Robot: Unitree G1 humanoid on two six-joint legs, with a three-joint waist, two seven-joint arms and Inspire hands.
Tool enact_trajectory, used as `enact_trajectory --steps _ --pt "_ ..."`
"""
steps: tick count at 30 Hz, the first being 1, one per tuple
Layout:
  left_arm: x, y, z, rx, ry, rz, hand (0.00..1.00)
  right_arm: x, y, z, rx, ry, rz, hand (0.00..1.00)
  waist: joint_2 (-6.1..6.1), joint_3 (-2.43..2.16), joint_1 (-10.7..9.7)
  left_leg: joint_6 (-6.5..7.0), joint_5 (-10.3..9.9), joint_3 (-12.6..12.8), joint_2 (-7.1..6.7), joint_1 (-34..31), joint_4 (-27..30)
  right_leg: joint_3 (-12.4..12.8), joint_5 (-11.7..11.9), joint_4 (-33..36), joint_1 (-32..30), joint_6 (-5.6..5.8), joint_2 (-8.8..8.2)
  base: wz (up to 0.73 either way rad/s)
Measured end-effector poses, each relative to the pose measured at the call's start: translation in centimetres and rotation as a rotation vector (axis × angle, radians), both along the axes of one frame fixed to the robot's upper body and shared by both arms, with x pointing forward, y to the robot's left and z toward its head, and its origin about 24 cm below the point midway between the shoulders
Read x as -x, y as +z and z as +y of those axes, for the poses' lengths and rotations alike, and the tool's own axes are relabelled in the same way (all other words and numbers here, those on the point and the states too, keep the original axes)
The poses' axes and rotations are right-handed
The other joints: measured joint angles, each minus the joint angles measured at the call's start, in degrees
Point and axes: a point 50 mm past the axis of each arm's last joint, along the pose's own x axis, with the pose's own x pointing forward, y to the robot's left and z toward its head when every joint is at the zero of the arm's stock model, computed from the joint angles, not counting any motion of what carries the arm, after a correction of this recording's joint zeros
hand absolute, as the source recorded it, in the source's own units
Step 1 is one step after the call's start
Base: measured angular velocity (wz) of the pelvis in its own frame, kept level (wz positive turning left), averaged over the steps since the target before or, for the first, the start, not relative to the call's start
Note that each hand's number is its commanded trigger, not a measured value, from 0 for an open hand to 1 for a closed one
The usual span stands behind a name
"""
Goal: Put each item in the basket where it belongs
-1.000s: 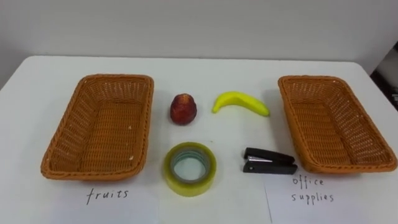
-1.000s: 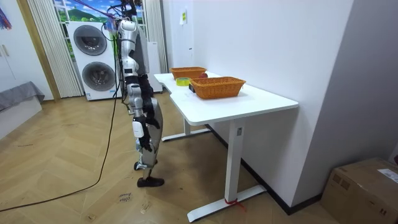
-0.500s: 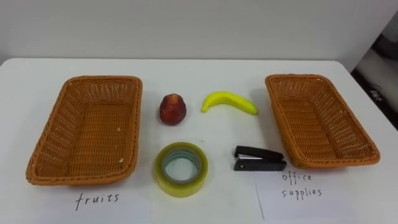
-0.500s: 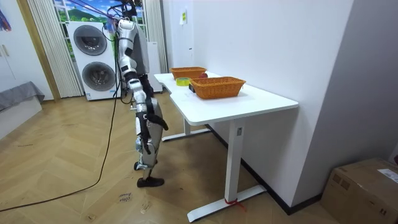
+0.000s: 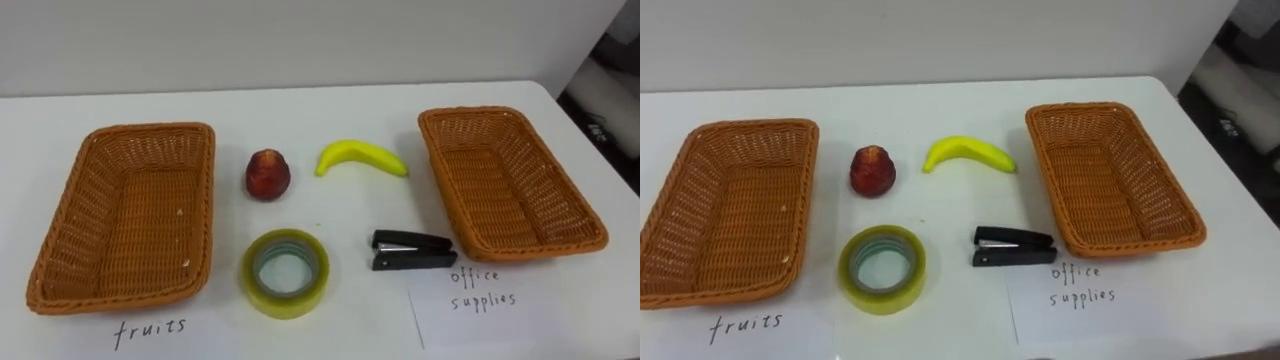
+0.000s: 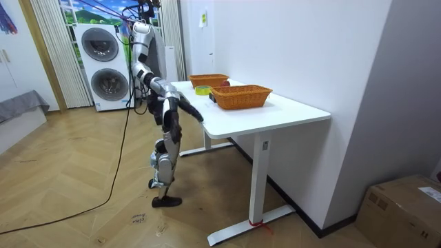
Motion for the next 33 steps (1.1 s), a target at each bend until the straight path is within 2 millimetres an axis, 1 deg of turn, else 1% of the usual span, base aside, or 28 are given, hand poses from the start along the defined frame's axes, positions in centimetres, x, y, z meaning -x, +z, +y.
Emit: enact_trajectory --steps 1,2,3,5,6,7,9,10,12,13,15,16,17,18,19,20,21,22,24,27,29,30,33 --pt "0.0 0.0 0.0 0.0 0.0 0.0 0.0 -0.4 0.6 0.0 0.03 0.005 -0.021 0.0 -0.09 0.04 0.01 0.01 0.01 0.0 0.0 -0.01 0.0 0.04 -0.03 -0.23 -0.01 0.02 0.0 0.0" --pt "-0.1 0.0 -0.1 0.002 -0.006 0.0 0.0 -1.0 1.8 0.0 0.088 0.015 -0.051 0.0 -0.36 0.05 0.07 0.02 0.01 -0.01 0.0 0.02 0.0 0.06 -0.05 -0.32 0.06 0.03 0.0 0.04" --pt "-0.1 0.0 -0.1 0.005 -0.012 -0.002 0.0 -1.4 2.9 0.0 0.141 0.023 -0.077 0.0 -0.5 0.18 0.18 0.03 0.02 -0.02 0.0 0.02 0.01 0.07 -0.04 -0.44 0.16 0.02 0.02 0.04" --pt "-0.2 0.0 -0.1 0.005 -0.013 -0.004 0.0 -1.8 3.8 0.1 0.21 0.035 -0.085 0.0 -1.05 0.24 1.18 0.05 0.03 -0.03 0.01 0.11 0.02 0.06 -0.03 -0.47 0.21 0.0 0.07 0.0" --pt "-0.2 0.0 -0.1 0.007 -0.016 -0.002 0.0 -2.0 4.3 0.2 0.26 0.049 -0.072 0.0 -1.36 0.17 1.5 0.05 0.03 -0.04 0.01 0.18 0.02 -0.04 -0.02 -0.58 0.39 0.0 0.07 0.0" --pt "-0.1 0.0 -0.2 0.009 -0.017 0.0 0.0 -2.2 4.6 0.3 0.284 0.059 -0.066 0.0 -1.36 0.12 1.64 0.04 0.03 -0.04 0.01 0.23 0.02 -0.06 -0.01 -0.64 0.49 0.01 0.07 0.04" --pt "-0.1 -0.1 -0.2 0.022 -0.042 0.009 0.0 -2.9 6.0 0.7 0.371 0.097 -0.077 0.0 -1.4 0.08 1.96 0.05 0.02 -0.04 0.0 0.23 0.03 -0.38 0.05 -0.99 0.79 0.05 0.02 0.05" --pt "-0.1 -0.1 -0.3 0.023 -0.045 0.01 0.0 -3.2 6.3 0.8 0.386 0.104 -0.089 0.0 -1.45 0.1 2.2 0.05 0.02 -0.04 -0.01 0.19 0.03 -0.41 0.05 -0.99 0.77 0.05 0.0 0.0" --pt "-0.2 -0.1 -0.3 0.032 -0.054 0.009 0.0 -3.9 7.7 1.3 0.439 0.137 -0.135 0.0 -1.06 0.02 2.72 0.05 0.02 -0.04 -0.01 0.13 0.04 -0.48 0.05 -0.99 0.9 0.05 0.04 0.0" --pt "-0.2 -0.1 -0.3 0.037 -0.055 0.01 0.0 -4.1 8.0 1.4 0.446 0.142 -0.15 0.0 -0.95 0.01 2.86 0.05 0.02 -0.03 -0.01 0.15 0.03 -0.46 0.05 -1.03 0.95 0.06 0.06 0.0" --pt "0.0 -0.2 -0.4 0.049 -0.056 0.012 0.0 -4.6 9.4 2.0 0.504 0.168 -0.2 0.0 -0.56 0.11 3.15 0.04 0.02 -0.03 -0.01 0.22 -0.13 -0.5 0.05 -1.09 1.06 0.06 0.11 0.0" --pt "0.2 -0.2 -0.5 0.053 -0.055 0.017 0.0 -4.7 9.9 2.2 0.526 0.177 -0.209 0.0 -0.45 0.15 3.26 0.04 0.02 -0.08 -0.01 0.17 -0.14 -0.59 0.05 -1.08 1.09 0.06 0.1 0.03" --pt "0.4 -0.3 -0.5 0.06 -0.059 0.028 0.0 -4.9 10.6 2.5 0.569 0.196 -0.226 0.0 -0.06 0.14 3.65 0.04 0.03 -0.19 -0.01 0.01 -0.18 -0.7 0.05 -1.02 1.25 0.06 0.1 0.04" --pt "0.4 -0.3 -0.6 0.067 -0.061 0.032 0.0 -5.4 11.3 2.8 0.608 0.217 -0.239 0.0 0.06 0.33 3.82 0.03 0.03 -0.45 -0.01 -0.12 -0.2 -0.81 0.05 -1.02 1.21 0.05 0.11 0.1" --pt "0.4 -0.3 -0.6 0.068 -0.062 0.03 0.0 -5.8 11.8 3.0 0.636 0.238 -0.243 0.0 0.03 0.21 3.8 0.03 0.03 -0.89 -0.02 -0.34 -0.21 -1.21 0.05 -1.02 1.18 0.05 0.09 0.13" --pt "0.3 -0.3 -0.6 0.068 -0.063 0.03 0.0 -6.1 12.0 3.1 0.645 0.252 -0.249 0.0 -0.05 0.23 3.81 0.03 0.03 -0.98 -0.01 -0.48 -0.21 -1.45 0.05 -1.02 1.14 0.05 0.07 0.16" --pt "0.3 -0.3 -0.6 0.069 -0.066 0.03 0.0 -6.4 12.6 3.4 0.661 0.277 -0.272 0.0 -0.24 0.38 4.16 0.03 0.04 -1.15 -0.01 -0.65 -0.21 -1.64 0.06 -1.01 1.04 0.05 0.07 0.09" --pt "0.3 -0.4 -0.7 0.07 -0.071 0.033 0.0 -6.6 13.0 3.6 0.672 0.29 -0.284 0.0 -0.18 0.42 4.4 0.03 0.04 -1.18 -0.01 -0.68 -0.2 -1.63 0.06 -1.02 1.01 0.04 0.09 0.07" --pt "0.2 -0.4 -0.7 0.07 -0.1 0.047 0.0 -7.7 13.9 4.3 0.694 0.351 -0.322 0.0 -0.17 0.41 4.59 0.03 0.04 -1.56 0.0 -0.72 -0.19 -2.11 0.06 -1.05 1.08 0.04 0.04 0.11" --pt "-0.1 -0.3 -0.6 0.078 -0.103 0.042 0.0 -8.5 14.4 5.2 0.708 0.451 -0.331 0.0 -0.61 0.24 4.99 0.02 0.06 -2.59 0.0 -0.68 -0.11 -2.95 0.07 -1.04 1.51 0.02 0.01 0.14" --pt "-0.2 -0.4 -0.7 0.091 -0.107 0.043 0.0 -9.0 14.5 5.7 0.703 0.504 -0.331 0.0 -1.0 0.08 5.42 0.02 0.06 -2.68 0.02 -0.67 -0.03 -2.97 0.07 -1.1 1.76 0.02 0.02 0.04" --pt "-0.3 -0.4 -0.8 0.099 -0.117 0.043 0.0 -9.3 14.5 5.9 0.702 0.535 -0.331 0.0 -1.3 0.07 5.74 0.02 0.06 -2.69 0.02 -0.73 0.05 -2.98 0.08 -1.12 1.78 0.01 0.01 0.0" --pt "-0.2 -0.4 -0.9 0.103 -0.148 0.06 0.0 -9.8 15.0 6.9 0.711 0.609 -0.348 0.0 -1.56 -0.06 6.25 0.02 0.06 -2.74 -0.04 -0.65 0.2 -3.09 0.11 -1.1 2.01 -0.03 -0.08 0.0"
